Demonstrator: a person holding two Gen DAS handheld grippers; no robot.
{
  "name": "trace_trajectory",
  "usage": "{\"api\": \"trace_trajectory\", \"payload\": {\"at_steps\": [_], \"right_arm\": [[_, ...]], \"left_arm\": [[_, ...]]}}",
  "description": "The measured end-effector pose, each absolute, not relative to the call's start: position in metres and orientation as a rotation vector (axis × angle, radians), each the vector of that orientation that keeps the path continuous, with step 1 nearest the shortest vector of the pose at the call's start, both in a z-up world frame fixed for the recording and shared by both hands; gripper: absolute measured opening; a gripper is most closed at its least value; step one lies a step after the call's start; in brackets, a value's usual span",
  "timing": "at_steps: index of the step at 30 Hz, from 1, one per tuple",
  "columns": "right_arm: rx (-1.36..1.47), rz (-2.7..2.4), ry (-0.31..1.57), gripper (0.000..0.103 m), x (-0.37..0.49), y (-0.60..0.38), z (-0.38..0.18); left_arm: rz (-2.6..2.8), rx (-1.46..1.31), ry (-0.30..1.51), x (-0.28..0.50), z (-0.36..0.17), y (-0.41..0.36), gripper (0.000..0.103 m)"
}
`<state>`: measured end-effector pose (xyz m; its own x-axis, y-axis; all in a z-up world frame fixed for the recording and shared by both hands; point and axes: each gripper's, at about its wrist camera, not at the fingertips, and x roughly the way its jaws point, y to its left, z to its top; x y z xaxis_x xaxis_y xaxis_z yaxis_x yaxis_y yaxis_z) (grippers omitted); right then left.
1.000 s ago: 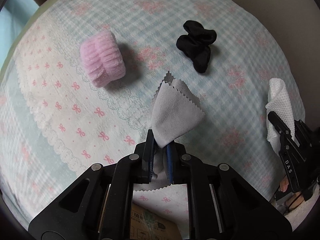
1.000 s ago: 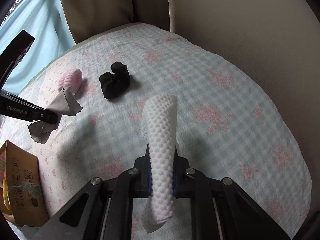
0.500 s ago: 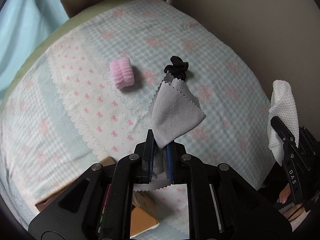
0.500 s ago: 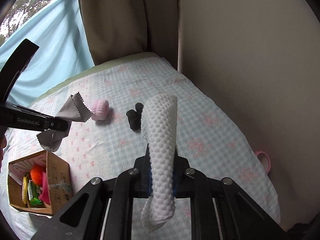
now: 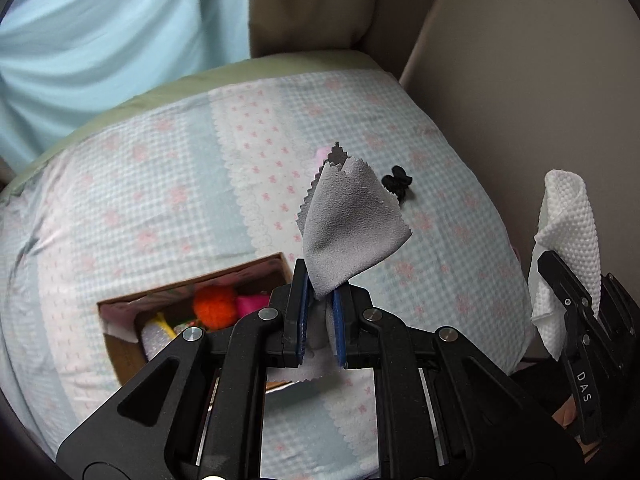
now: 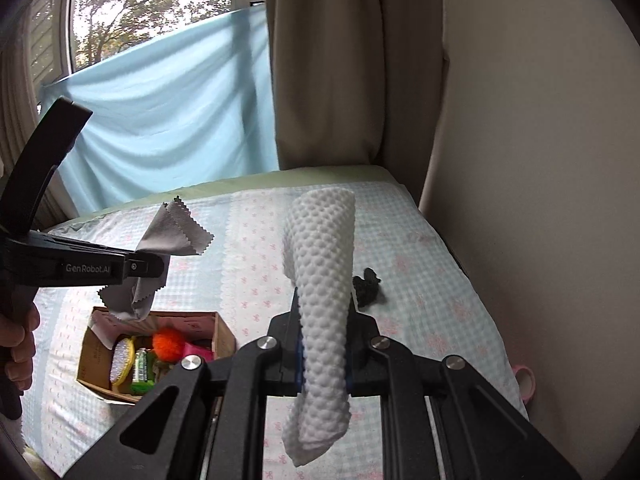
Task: Organize soft objects
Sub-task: 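Lift and carry the grey and white cloths over the box with both tools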
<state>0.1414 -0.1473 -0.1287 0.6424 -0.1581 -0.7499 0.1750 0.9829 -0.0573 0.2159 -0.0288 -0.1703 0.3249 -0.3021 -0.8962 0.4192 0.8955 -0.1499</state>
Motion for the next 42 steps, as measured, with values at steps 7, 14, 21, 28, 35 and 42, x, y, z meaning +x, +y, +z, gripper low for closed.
{"api": "trace_trajectory", "payload": {"at_steps": [7, 14, 21, 28, 35, 42], "right_arm": [[-0.031, -0.034, 0.855, 0.013, 0.152, -0.072, -0.111], [-0.043, 0.103, 0.904, 0.013, 0.169, -0.004, -0.128], [-0.033, 0.195, 1.018, 0.013, 0.192, 0.040, -0.163], [0.023, 0.221, 1.199, 0.013, 0.222, 0.049, -0.213], [0.108, 0.180, 1.370, 0.013, 0.257, 0.041, -0.260], [0.182, 0.146, 1.542, 0.013, 0.282, 0.036, -0.309]], "left_arm": [[-0.340, 0.044, 1.111, 0.191, -0.150, 0.056, 0.009], [-0.236, 0.006, 1.135, 0.177, -0.166, 0.126, 0.009], [-0.192, -0.012, 1.194, 0.182, -0.200, 0.170, 0.009], [-0.184, -0.044, 1.278, 0.197, -0.243, 0.191, 0.009], [-0.197, -0.010, 1.377, 0.222, -0.291, 0.187, 0.009], [-0.225, 0.062, 1.468, 0.246, -0.335, 0.174, 0.009]]}}
